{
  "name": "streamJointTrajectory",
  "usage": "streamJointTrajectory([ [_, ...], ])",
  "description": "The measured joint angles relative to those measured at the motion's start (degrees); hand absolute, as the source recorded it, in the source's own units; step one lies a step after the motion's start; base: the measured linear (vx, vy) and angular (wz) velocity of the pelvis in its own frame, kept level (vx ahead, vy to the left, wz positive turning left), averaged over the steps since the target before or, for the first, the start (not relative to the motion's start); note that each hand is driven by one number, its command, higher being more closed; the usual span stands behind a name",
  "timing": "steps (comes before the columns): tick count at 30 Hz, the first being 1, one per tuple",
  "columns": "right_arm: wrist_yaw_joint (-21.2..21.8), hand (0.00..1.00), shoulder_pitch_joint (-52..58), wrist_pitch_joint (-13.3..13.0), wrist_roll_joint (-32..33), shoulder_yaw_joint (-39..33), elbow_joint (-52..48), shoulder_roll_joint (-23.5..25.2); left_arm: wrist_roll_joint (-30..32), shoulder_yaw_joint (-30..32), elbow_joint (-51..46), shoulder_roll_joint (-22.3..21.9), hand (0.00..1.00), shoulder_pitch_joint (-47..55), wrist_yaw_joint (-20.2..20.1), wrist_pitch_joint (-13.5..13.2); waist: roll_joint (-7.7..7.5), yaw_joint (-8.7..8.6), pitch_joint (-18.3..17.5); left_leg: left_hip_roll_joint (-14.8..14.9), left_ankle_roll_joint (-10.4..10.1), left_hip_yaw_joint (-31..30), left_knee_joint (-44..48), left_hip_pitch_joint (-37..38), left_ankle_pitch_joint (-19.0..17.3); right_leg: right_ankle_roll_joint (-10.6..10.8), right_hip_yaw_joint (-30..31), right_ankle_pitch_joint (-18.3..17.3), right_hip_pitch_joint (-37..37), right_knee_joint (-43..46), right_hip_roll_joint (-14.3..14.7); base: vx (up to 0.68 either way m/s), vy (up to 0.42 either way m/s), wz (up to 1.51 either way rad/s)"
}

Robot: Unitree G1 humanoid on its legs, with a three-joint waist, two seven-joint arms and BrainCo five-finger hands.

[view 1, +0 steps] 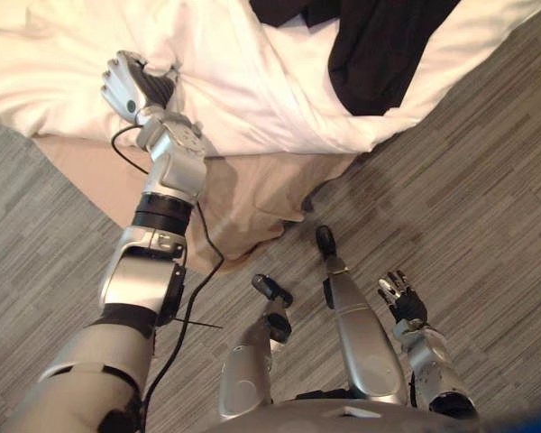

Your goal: Tidy the bed and pick cloth on bed and put in laundry

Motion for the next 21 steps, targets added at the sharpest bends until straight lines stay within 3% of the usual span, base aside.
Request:
streamJointTrajectory([
  [8,-2.66,0.00,0.24,-0.45,-1.21,-0.52,2.72,0.25,-3.78,-3.44,-0.77,-1.73,1.00,1.85,-2.39,-11.12,0.45,1.40,-0.28,-1.58,0.66,-2.13,-1.95,4.00,1.11,0.66,-3.78,-0.49,5.54,-0.35,-2.49,0.00,0.057,0.23],
  [11,-4.45,0.00,0.36,-0.14,-1.20,-0.41,3.90,0.24,-4.96,-6.18,-3.91,-1.90,1.00,5.62,-5.17,-15.15,0.84,3.80,-0.59,-1.61,0.25,-3.29,-2.09,6.70,1.73,0.44,-6.12,-0.98,9.38,-0.42,-3.19,0.04,0.008,0.36],
  [15,-7.45,0.00,1.25,1.99,-1.18,-0.19,6.17,0.22,-5.02,-9.37,-10.76,-1.91,1.00,14.53,-8.51,-21.91,2.09,6.68,-5.37,-1.38,0.37,-6.39,-3.53,8.92,2.06,0.49,-10.64,-2.31,13.98,-1.62,-3.68,0.03,-0.006,0.48],
  [18,-9.95,0.00,3.93,4.93,-0.99,0.14,6.91,0.28,-6.81,-11.27,-15.60,-2.57,1.00,26.33,-13.26,-28.09,1.80,8.14,-10.32,-0.95,0.27,-9.92,-4.82,11.51,2.06,0.66,-14.73,-3.19,19.20,-3.57,-3.63,0.05,-0.014,0.60],
  [21,-12.05,0.00,5.75,8.10,-0.65,0.08,8.95,0.16,-11.39,-11.81,-17.35,-6.38,1.00,37.76,-16.91,-32.01,1.08,9.12,-14.68,-0.89,0.00,-12.56,-6.14,13.89,2.25,0.72,-17.16,-3.16,23.75,-6.48,-3.23,0.08,-0.003,0.40],
])
